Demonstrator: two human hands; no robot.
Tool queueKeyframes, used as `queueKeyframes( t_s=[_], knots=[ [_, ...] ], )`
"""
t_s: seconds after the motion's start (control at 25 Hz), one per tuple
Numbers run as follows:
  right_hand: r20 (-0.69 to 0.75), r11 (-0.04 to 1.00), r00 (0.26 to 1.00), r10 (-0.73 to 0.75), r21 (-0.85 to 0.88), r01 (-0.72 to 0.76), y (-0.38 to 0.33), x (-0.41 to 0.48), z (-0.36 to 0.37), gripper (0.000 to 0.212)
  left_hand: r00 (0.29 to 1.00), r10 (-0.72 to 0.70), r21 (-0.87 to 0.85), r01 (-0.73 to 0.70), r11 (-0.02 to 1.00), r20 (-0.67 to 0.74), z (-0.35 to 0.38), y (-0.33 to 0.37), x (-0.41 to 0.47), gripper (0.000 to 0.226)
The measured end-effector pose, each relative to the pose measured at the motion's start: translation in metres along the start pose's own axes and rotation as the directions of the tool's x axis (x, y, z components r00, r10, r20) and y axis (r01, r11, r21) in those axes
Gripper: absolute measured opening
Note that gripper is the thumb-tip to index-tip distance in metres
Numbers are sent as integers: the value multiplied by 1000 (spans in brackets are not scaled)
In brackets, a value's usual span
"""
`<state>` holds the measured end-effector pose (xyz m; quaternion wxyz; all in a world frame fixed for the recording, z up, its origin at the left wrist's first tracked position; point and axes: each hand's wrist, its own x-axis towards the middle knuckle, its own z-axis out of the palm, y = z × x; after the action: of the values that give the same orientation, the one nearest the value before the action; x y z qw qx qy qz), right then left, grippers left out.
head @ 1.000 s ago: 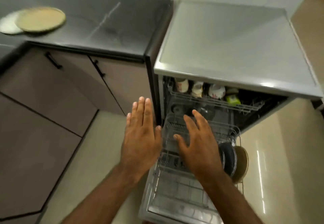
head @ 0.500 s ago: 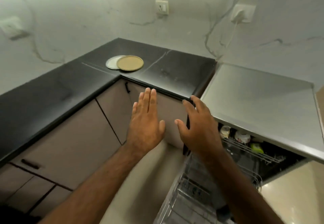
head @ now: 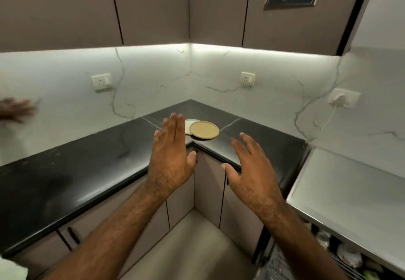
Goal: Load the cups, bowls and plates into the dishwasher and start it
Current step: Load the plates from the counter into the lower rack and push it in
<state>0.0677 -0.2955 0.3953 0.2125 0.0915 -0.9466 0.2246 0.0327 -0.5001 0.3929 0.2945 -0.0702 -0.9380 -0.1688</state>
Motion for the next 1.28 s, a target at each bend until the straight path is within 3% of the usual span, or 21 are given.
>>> queueKeyframes(
  t_s=[0.24,0.52,0.88,1.28],
  knots=[
    [-64,999,997,40,-4,-41,-69,67,43,70,998,56,18,-55,998,-19,-12,-88,56,106],
    [-84,997,994,71,-38,-74,-99,121,72,70,996,93,-14,-93,996,-6,-3,-133,106,109],
    [-46,994,993,111,-14,-111,-53,191,125,72,996,64,-54,-61,997,58,66,-162,164,108],
    [77,998,995,62,27,-64,34,336,198,72,993,-29,-21,31,999,112,181,-183,275,105]
  ],
)
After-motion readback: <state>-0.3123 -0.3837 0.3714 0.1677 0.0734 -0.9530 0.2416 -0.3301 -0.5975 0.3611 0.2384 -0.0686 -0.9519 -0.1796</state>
